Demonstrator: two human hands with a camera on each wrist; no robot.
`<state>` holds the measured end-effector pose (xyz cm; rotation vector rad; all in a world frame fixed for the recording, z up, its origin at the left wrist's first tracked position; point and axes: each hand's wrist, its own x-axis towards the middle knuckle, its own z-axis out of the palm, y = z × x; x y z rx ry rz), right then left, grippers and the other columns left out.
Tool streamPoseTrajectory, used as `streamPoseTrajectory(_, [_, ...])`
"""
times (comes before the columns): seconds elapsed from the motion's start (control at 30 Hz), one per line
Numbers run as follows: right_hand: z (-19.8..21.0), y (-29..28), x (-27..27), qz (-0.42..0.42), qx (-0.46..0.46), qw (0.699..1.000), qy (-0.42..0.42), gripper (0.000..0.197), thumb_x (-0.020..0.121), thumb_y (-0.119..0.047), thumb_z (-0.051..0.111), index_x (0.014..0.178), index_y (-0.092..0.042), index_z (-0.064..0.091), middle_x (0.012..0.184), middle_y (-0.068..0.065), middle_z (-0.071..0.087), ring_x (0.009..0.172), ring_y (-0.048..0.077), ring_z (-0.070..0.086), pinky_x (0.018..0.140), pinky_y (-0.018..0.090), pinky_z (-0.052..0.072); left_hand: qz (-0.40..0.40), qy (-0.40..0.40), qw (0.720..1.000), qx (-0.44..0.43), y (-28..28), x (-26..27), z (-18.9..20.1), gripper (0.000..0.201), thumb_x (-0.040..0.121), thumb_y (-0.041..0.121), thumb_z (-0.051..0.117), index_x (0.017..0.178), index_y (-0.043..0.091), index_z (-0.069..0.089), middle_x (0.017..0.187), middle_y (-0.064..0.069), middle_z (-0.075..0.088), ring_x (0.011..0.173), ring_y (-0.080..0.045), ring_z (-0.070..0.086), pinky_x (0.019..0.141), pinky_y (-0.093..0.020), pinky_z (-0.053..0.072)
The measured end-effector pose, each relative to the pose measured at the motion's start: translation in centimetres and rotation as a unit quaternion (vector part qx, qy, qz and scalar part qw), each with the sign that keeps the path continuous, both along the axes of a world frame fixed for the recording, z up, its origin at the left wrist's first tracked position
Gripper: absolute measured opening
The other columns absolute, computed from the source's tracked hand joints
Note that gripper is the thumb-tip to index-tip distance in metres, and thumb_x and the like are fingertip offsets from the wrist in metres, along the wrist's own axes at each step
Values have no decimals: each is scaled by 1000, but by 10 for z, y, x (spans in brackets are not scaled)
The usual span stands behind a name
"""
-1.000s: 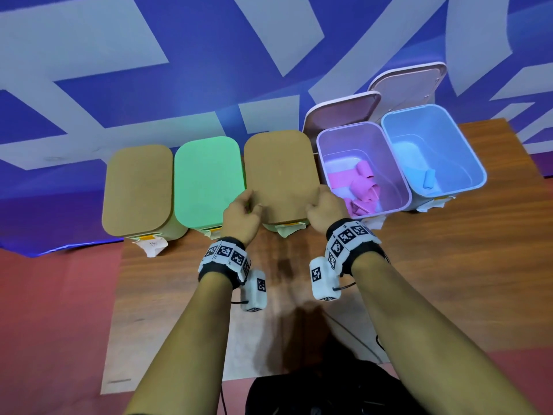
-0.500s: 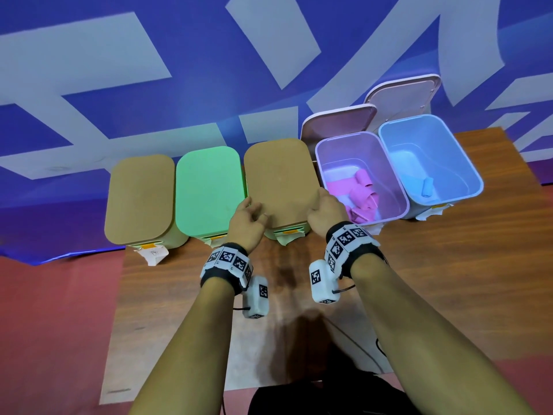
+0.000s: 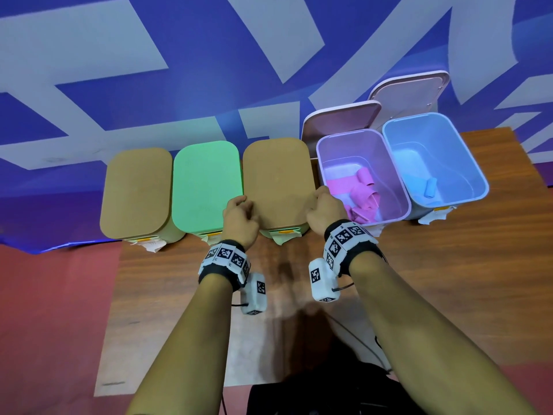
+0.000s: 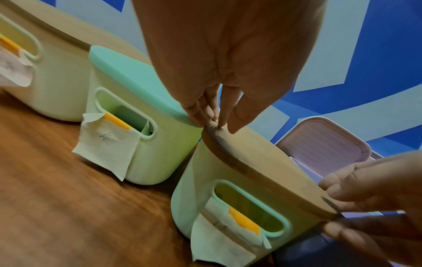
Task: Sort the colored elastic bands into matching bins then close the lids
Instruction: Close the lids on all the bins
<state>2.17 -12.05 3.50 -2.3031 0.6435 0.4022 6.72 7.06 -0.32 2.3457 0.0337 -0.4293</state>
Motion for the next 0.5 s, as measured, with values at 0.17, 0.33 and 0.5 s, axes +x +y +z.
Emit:
streamPoseTrajectory(0.17, [-3,-1,1,3,-3,1000,-2,46,86,2,46,130,-7,38,122,19,57,109,38,58,90,41,51,7,-20,1000,-6,0,0,-5,42,90,4,60,132,0,58,144,-11,42,131,-32,45,114,-42,34])
streamPoseTrajectory(0.33, [-7,-1,2,-3,3,1000,7,49,83,5,45,130,-9,37,117,18,59,104,39,59,91,45,52,20,-27,999,-8,-3,1,-5,42,90,7,62,131,0,59,142,-12,42,131,-32,41,114,-41,33])
streamPoseTrajectory(0.5, [-8,-2,3,-9,-1,1000,0,44,85,4,46,126,-8,38,109,17,60,97,37,60,85,40,52,15,-40,999,-8,-7,6,-7,41,90,10,63,130,1,59,137,-13,41,129,-30,39,113,-36,32])
